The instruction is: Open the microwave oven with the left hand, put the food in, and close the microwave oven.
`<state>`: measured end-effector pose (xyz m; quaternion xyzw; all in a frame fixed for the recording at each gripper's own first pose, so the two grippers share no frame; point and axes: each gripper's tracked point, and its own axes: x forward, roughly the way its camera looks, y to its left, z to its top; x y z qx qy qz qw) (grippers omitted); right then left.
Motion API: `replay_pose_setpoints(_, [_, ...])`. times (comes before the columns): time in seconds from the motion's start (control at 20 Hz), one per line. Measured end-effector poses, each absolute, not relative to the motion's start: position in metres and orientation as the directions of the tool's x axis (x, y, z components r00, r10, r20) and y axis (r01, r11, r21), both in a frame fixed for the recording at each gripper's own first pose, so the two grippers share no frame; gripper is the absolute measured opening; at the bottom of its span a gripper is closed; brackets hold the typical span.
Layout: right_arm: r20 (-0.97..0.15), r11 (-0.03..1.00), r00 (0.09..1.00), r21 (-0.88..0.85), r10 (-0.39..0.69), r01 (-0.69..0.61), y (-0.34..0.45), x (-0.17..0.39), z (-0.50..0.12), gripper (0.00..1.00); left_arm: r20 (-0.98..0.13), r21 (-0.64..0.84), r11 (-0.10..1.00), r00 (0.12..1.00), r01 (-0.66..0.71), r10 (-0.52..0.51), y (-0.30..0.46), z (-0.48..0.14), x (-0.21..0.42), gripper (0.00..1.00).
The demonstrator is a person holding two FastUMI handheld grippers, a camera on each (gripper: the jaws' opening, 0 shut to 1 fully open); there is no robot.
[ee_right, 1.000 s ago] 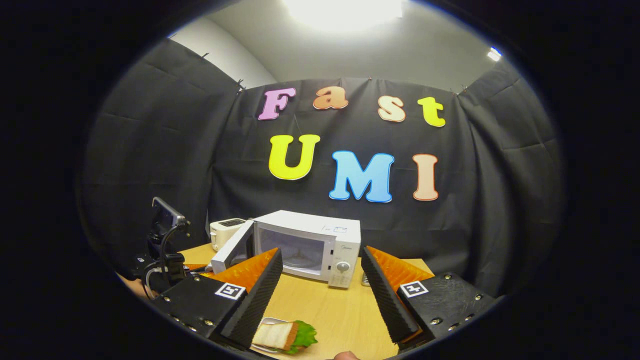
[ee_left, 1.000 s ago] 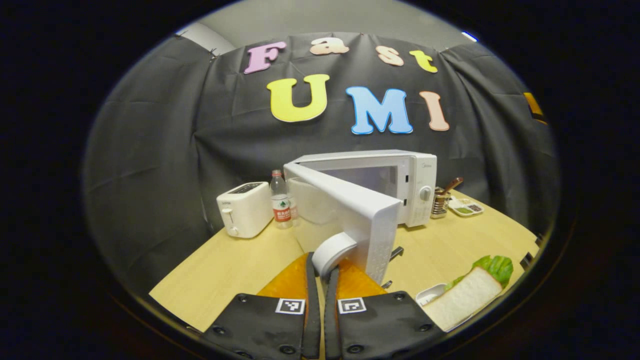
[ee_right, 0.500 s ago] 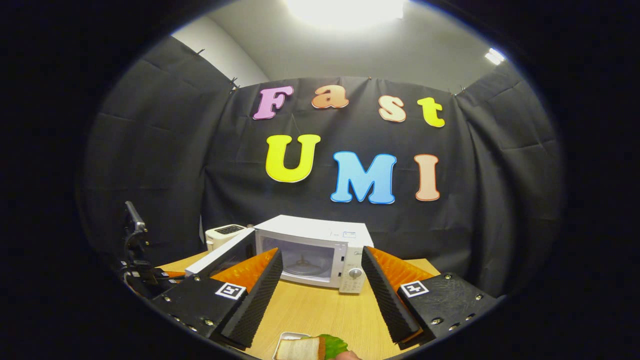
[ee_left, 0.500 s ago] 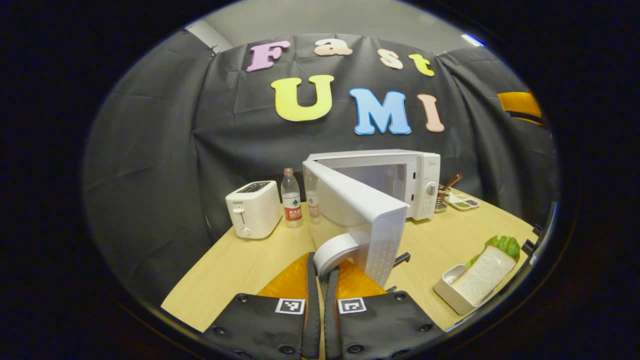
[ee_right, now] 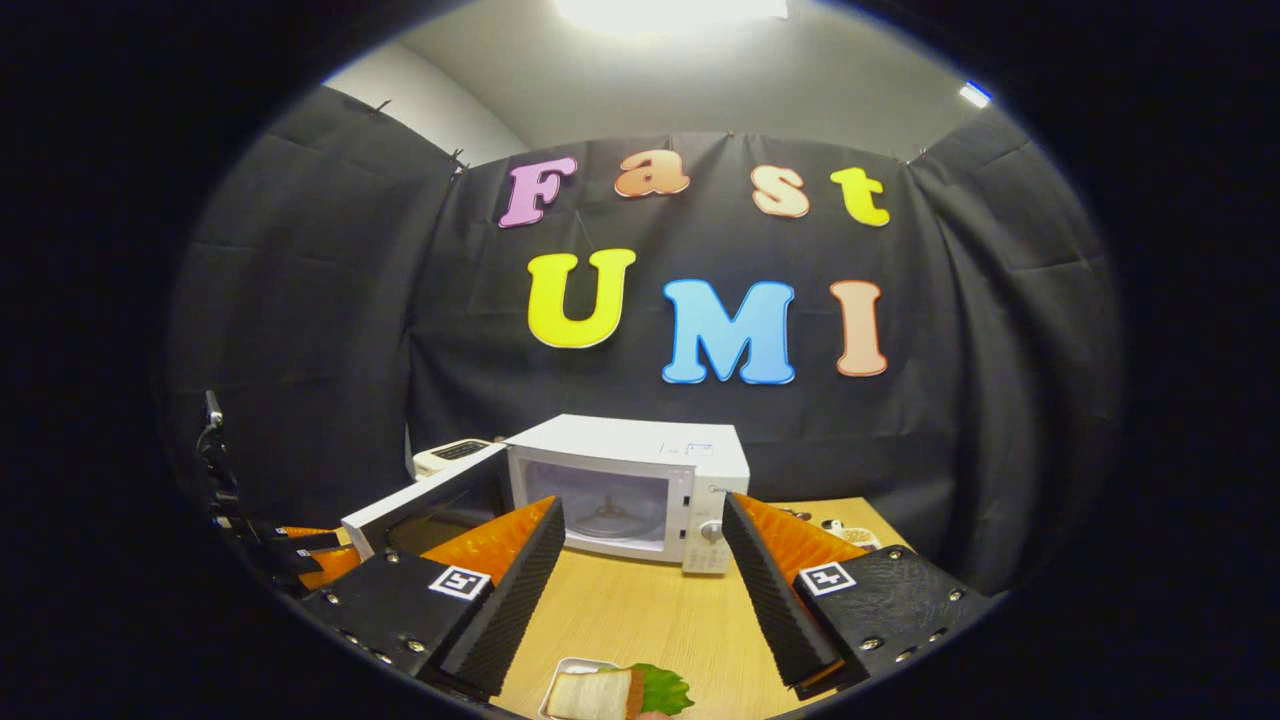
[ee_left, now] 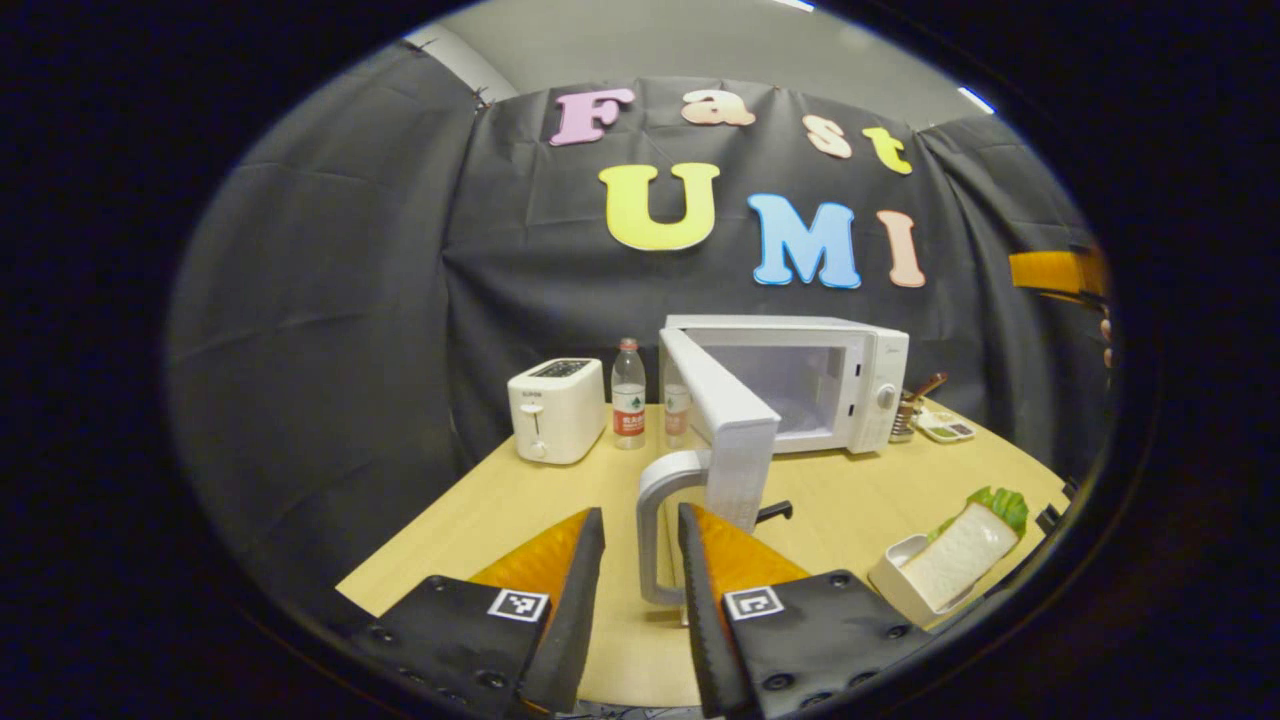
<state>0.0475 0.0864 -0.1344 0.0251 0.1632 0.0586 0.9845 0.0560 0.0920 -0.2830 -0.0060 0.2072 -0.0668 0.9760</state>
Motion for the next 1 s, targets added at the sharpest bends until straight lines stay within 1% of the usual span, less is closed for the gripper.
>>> replay_pose_setpoints(0.05, [-0.354, 0.987, 0.923, 0.101, 0.151, -0.123, 0.082, 0.047, -0.145, 0.96, -0.385, -0.036, 0.995, 0.917, 0.097, -0.104, 0.093, -0.268, 0.049, 0.68])
replay_pose_setpoints(0.1, [-0.386, 0.981, 0.905, 0.138, 0.178, -0.134, 0.076, 0.044, -0.155, 0.97, -0.368, -0.029, 0.997, 0.927, 0.070, -0.076, 0.096, -0.253, 0.042, 0.82])
replay_pose_setpoints(0.15, [-0.419, 0.974, 0.884, 0.175, 0.206, -0.144, 0.072, 0.042, -0.165, 0.97, -0.351, -0.026, 0.998, 0.935, 0.051, -0.057, 0.095, -0.238, 0.035, 0.98])
replay_pose_setpoints(0.25, [-0.493, 0.961, 0.833, 0.226, 0.252, -0.158, 0.067, 0.034, -0.191, 0.96, -0.324, -0.025, 1.000, 0.946, 0.009, -0.017, 0.089, -0.212, 0.027, 0.96])
replay_pose_setpoints(0.4, [-0.587, 0.941, 0.743, 0.289, 0.321, -0.177, 0.058, 0.024, -0.229, 0.96, -0.269, -0.009, 0.999, 0.962, -0.047, 0.043, 0.082, -0.176, 0.019, 0.96])
replay_pose_setpoints(0.45, [-0.616, 0.932, 0.709, 0.315, 0.343, -0.177, 0.058, 0.018, -0.241, 0.96, -0.254, 0.002, 0.998, 0.965, -0.059, 0.058, 0.079, -0.167, 0.016, 0.94])
replay_pose_setpoints(0.5, [-0.640, 0.922, 0.675, 0.344, 0.367, -0.175, 0.057, 0.012, -0.252, 0.97, -0.246, 0.011, 0.998, 0.967, -0.063, 0.063, 0.074, -0.160, 0.012, 0.98])
replay_pose_setpoints(0.65, [-0.693, 0.888, 0.568, 0.428, 0.443, -0.169, 0.062, -0.003, -0.283, 0.97, -0.241, 0.048, 0.995, 0.966, -0.085, 0.094, 0.067, -0.148, -0.003, 0.96])
replay_pose_setpoints(0.75, [-0.716, 0.869, 0.513, 0.473, 0.473, -0.141, 0.063, -0.012, -0.298, 0.98, -0.238, 0.059, 0.993, 0.965, -0.100, 0.111, 0.060, -0.141, -0.008, 0.97])
replay_pose_setpoints(1.0, [-0.756, 0.811, 0.353, 0.585, 0.551, -0.013, 0.068, -0.036, -0.330, 0.98, -0.211, 0.062, 0.988, 0.966, -0.140, 0.150, 0.056, -0.124, -0.014, 0.96])
